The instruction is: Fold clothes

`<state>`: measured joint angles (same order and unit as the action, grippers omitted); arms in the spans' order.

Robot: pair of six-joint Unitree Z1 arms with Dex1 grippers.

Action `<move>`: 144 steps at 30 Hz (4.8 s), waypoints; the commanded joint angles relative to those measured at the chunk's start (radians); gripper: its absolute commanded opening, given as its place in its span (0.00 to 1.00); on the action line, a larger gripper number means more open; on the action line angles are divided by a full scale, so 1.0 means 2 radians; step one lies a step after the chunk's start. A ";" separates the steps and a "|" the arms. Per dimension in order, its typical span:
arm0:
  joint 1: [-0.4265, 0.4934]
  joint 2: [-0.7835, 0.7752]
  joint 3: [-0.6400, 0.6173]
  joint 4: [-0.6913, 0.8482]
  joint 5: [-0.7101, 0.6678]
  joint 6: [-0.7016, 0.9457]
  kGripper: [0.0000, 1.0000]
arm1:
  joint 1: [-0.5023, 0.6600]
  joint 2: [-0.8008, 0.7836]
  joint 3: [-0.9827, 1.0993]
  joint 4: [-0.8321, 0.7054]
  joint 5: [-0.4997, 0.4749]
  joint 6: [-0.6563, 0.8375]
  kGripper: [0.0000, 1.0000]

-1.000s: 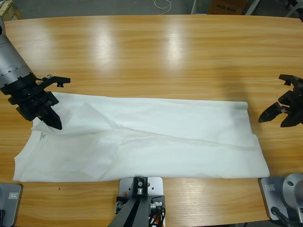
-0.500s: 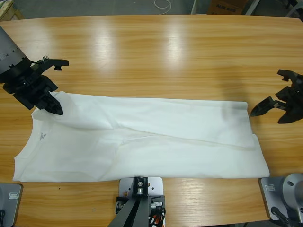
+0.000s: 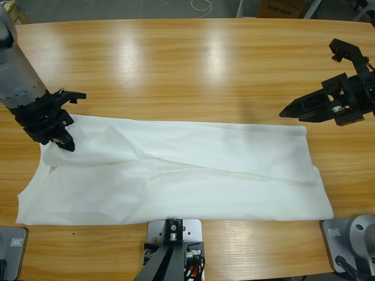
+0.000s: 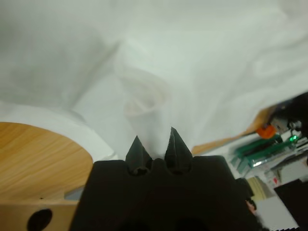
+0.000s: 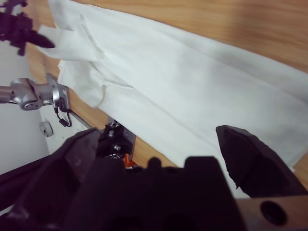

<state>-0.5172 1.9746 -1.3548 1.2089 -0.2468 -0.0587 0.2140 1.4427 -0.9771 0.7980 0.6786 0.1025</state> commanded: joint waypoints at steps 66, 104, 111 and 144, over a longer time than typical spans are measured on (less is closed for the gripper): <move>-0.024 0.030 -0.008 -0.029 0.003 -0.077 0.00 | 0.371 0.443 -0.340 -0.182 -0.092 0.048 0.78; -0.026 0.031 -0.008 -0.029 0.003 -0.076 0.00 | 0.371 0.471 -0.362 -0.165 -0.087 0.012 0.05; -0.027 0.031 -0.008 -0.029 0.002 -0.076 0.00 | 0.371 0.462 -0.365 -0.160 -0.090 0.007 0.00; -0.027 -0.005 -0.025 -0.022 0.051 -0.085 0.00 | 0.385 0.353 -0.233 -0.172 -0.148 0.031 0.00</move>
<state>-0.5671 1.9747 -1.3881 1.1630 -0.1778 -0.2134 0.9735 2.1863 -1.4846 0.4727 0.4145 0.1486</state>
